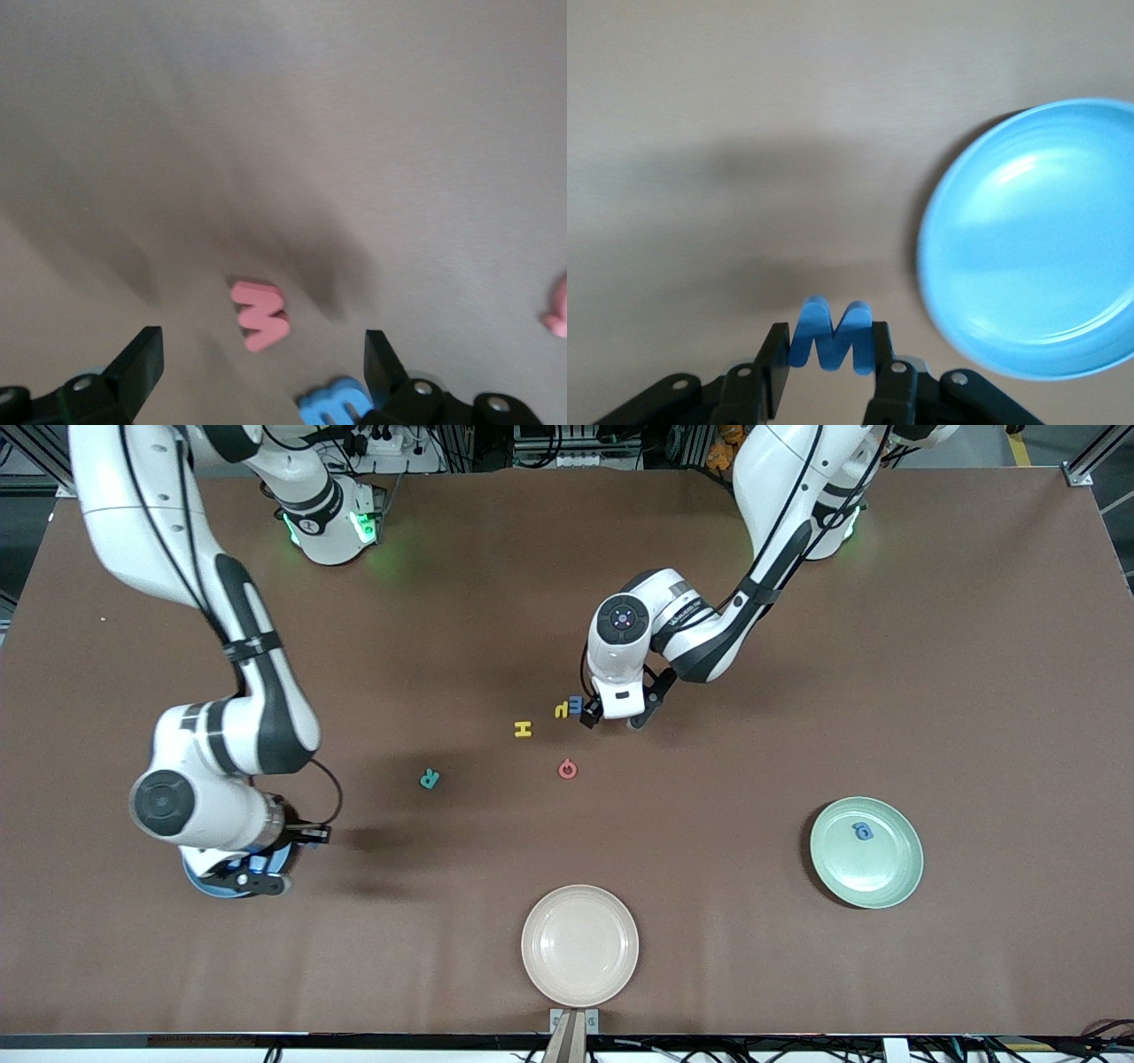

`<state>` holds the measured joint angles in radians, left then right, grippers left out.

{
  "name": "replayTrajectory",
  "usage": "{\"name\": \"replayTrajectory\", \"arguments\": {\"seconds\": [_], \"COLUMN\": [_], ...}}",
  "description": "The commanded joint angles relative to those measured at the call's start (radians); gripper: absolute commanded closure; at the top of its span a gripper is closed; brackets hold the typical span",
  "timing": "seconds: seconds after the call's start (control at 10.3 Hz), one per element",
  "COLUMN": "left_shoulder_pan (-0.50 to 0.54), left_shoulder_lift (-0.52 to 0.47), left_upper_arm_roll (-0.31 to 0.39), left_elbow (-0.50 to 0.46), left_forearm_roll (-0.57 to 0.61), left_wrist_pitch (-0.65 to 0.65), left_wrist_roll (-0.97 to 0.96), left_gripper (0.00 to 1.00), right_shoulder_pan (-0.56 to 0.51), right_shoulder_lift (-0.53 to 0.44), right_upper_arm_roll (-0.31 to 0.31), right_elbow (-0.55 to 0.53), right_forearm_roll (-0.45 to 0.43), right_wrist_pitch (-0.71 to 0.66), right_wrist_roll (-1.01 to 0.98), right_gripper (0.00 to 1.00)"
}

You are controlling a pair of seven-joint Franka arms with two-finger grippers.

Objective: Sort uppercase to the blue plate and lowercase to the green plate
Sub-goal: 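Drop the M onto the blue plate while the left gripper grasps pink m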

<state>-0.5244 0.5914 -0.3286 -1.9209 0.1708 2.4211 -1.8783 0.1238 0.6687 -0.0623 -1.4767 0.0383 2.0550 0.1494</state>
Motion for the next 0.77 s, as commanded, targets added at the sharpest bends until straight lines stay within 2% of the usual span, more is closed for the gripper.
{"name": "replayTrajectory", "arguments": {"seconds": [0.0, 0.29, 0.39, 0.48, 0.68], "left_shoulder_pan": [0.011, 0.012, 0.012, 0.012, 0.014], "left_shoulder_lift": [-0.015, -0.007, 0.002, 0.005, 0.014], "left_upper_arm_roll": [-0.018, -0.023, -0.023, -0.023, -0.023], "left_elbow": [-0.05, -0.05, -0.05, -0.05, -0.049], "left_forearm_roll": [0.093, 0.098, 0.105, 0.124, 0.127], "left_wrist_pitch": [0.03, 0.085, 0.088, 0.089, 0.089], "left_wrist_roll": [-0.09, -0.131, -0.133, -0.139, -0.15], "left_gripper": [0.0, 0.0, 0.0, 0.03, 0.08], "right_shoulder_pan": [-0.103, -0.186, -0.188, -0.19, -0.182], "right_shoulder_lift": [-0.006, -0.001, -0.001, -0.001, -0.001], "right_upper_arm_roll": [0.016, 0.016, 0.016, 0.018, 0.018], "right_elbow": [-0.023, -0.037, -0.037, -0.037, -0.037], "right_forearm_roll": [-0.005, -0.006, -0.006, -0.005, -0.005], "right_wrist_pitch": [-0.013, -0.01, -0.013, -0.015, -0.021], "right_wrist_roll": [-0.198, -0.338, -0.338, -0.332, -0.327], "right_gripper": [1.0, 1.0, 0.48, 0.0, 0.0]}}
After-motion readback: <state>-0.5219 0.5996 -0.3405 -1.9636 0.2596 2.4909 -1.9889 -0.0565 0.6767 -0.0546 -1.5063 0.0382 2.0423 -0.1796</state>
